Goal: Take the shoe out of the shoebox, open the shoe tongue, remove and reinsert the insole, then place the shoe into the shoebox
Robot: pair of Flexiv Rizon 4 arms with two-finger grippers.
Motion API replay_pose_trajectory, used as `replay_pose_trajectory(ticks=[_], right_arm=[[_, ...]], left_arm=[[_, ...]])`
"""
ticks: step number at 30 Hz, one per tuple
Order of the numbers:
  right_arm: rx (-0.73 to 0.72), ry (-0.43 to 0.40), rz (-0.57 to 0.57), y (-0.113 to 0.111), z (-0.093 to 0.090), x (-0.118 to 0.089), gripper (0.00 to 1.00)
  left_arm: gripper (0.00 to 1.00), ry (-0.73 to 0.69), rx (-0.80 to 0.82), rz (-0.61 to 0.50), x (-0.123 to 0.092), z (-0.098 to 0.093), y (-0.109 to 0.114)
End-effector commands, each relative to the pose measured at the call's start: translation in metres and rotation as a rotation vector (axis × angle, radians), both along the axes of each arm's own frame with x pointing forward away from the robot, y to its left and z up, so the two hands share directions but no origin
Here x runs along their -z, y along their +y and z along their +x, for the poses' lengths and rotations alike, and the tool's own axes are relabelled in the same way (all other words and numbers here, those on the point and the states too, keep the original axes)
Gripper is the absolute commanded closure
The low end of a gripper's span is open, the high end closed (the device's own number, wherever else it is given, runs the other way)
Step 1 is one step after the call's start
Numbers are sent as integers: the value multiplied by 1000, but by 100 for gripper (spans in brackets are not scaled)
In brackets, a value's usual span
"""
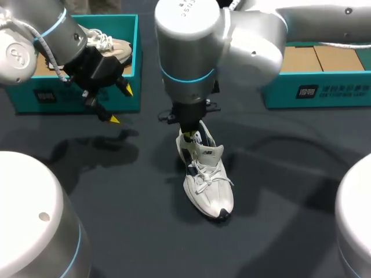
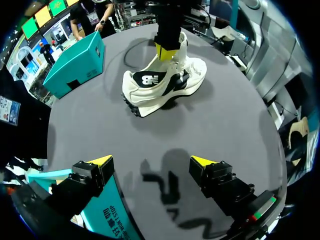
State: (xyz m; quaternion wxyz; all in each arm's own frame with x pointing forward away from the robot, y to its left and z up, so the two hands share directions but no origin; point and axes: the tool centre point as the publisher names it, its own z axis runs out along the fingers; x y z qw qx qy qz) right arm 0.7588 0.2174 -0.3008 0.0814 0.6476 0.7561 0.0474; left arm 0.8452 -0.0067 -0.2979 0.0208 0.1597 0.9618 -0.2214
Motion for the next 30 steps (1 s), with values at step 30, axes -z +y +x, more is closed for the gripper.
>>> replay_pose_trajectory(ticks=[30], right_arm=[[93, -183, -247, -16, 27, 51, 100]], left_arm=[[0, -1, 0, 3, 0, 0, 0]])
